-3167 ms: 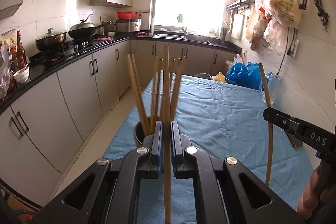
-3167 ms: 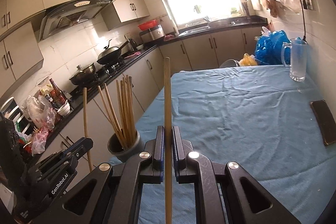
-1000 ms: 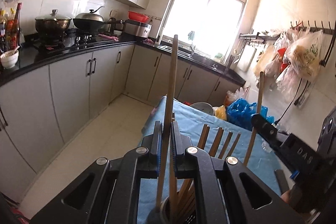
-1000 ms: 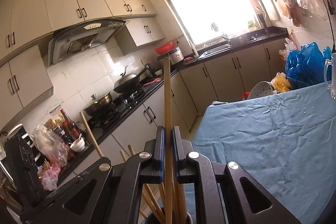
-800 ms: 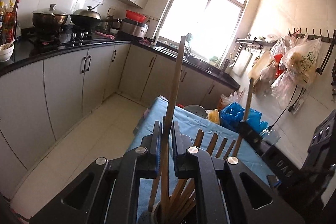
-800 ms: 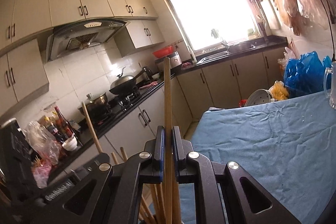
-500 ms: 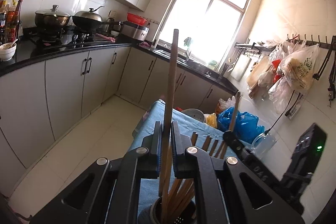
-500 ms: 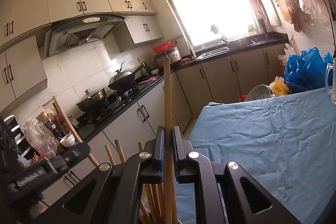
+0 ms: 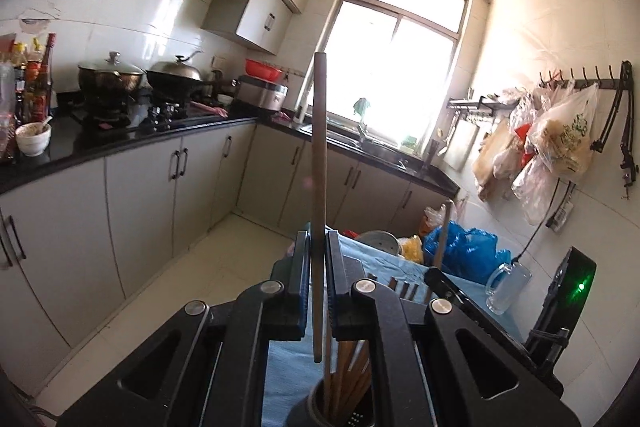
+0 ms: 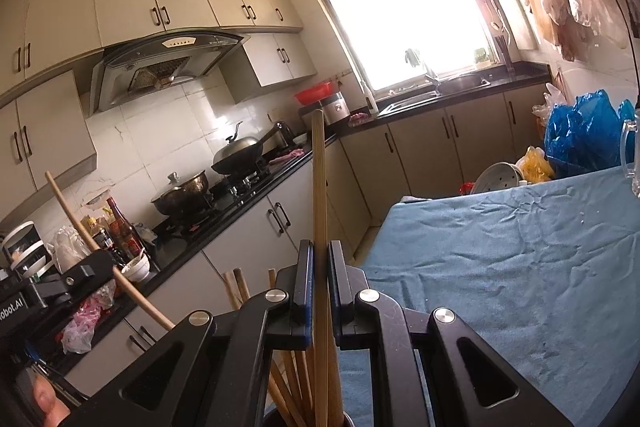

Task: Organize utensils
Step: 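Push both held chopsticks down into the black cup among the others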

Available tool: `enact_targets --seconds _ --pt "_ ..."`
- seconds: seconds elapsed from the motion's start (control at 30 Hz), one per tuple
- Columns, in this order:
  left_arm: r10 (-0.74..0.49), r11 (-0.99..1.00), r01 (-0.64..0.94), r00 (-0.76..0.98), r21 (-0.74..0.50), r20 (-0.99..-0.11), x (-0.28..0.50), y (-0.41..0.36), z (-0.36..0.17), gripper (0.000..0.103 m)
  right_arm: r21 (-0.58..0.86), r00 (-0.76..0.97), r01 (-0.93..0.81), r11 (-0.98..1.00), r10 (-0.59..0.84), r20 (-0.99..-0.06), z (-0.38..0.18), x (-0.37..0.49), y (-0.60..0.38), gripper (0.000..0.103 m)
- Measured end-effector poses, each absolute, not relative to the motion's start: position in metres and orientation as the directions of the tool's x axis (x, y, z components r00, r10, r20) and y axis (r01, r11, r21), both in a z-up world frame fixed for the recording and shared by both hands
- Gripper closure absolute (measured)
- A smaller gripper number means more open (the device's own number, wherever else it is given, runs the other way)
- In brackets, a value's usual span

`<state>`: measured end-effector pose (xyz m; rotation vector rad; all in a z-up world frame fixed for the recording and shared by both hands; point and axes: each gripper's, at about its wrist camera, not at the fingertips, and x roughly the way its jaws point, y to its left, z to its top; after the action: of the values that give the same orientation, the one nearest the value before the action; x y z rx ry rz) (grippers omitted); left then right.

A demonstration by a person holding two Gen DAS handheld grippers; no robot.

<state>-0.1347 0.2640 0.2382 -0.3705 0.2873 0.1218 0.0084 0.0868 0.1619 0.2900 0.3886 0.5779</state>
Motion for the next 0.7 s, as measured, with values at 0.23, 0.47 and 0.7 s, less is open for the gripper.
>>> enact_targets --seconds 0.23,0.47,0.7 --pt "0.029 0.921 -0.135 0.959 -0.366 -0.28 -0.151 0.27 0.247 0.096 0.376 0.776 -0.467 0.8 0.575 -0.26 0.163 0.006 0.084 0.095" --pt "-0.065 0.942 -0.061 0.932 -0.331 -0.356 -0.129 0.238 0.225 0.096 0.323 0.794 -0.462 0.826 0.547 -0.263 0.159 -0.003 0.094 0.095" --pt "-0.077 0.948 -0.096 0.854 -0.303 -0.514 -0.099 0.226 0.18 0.096 0.312 0.785 -0.462 0.83 0.547 -0.292 0.15 -0.008 0.096 0.095"
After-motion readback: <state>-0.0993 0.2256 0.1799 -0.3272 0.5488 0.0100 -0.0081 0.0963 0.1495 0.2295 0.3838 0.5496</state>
